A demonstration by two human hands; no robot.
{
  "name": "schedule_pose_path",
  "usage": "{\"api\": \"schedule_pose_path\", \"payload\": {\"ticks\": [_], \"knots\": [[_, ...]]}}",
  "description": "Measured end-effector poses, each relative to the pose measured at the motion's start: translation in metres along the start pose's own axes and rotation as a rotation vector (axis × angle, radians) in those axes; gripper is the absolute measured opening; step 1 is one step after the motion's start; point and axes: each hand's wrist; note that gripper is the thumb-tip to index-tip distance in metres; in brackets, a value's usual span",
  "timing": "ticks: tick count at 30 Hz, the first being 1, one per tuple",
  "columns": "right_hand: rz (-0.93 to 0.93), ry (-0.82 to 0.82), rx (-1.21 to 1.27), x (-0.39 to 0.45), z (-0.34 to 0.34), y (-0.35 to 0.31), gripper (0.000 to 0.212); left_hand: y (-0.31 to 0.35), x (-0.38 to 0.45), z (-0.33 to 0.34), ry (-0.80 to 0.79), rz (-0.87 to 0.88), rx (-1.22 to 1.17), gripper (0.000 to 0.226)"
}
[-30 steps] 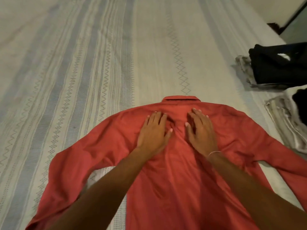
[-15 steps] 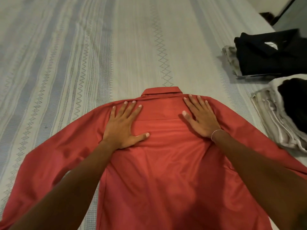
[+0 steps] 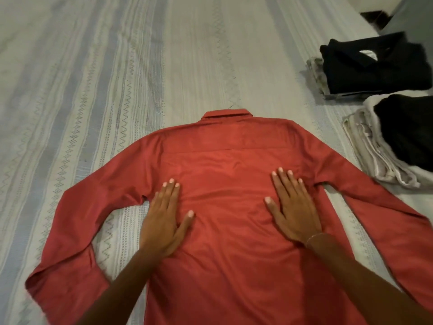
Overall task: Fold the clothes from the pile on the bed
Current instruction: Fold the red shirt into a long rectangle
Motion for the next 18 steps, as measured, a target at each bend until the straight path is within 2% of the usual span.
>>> {"api": "schedule_pose_path", "payload": {"ticks": [3,8,12,15,18], "knots": [[0.001,-0.033,0.025,0.007,-0.002,0.012,0.073,-0.005,0.003,-0.001,0.002,-0.015,-0.012,0.082],[0.022,-0.032,-0.009,0.01,-0.004,0.013,0.077,-0.013,-0.001,0.002,0.0,-0.05,0.07,0.073],[0.129,0.034,-0.019,0.001,-0.01,-0.017,0.077,0.015,-0.005,-0.007,0.026,-0.176,0.136,0.07],[0.004,0.015,0.02,-0.05,0.005,-0.057,0.068,0.074,-0.037,0.003,0.066,-0.125,0.037,0.066],[-0.043,-0.045,-0.017,-0.091,0.01,-0.038,0.07,0.071,-0.089,0.017,0.012,-0.111,0.01,0.072]]}}
Point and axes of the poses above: each hand's wrist, its own x-axis towards the middle knuckle, its own z-axis out of the palm, y = z × x, and after that the axes turned 5 degrees about x, right-handed
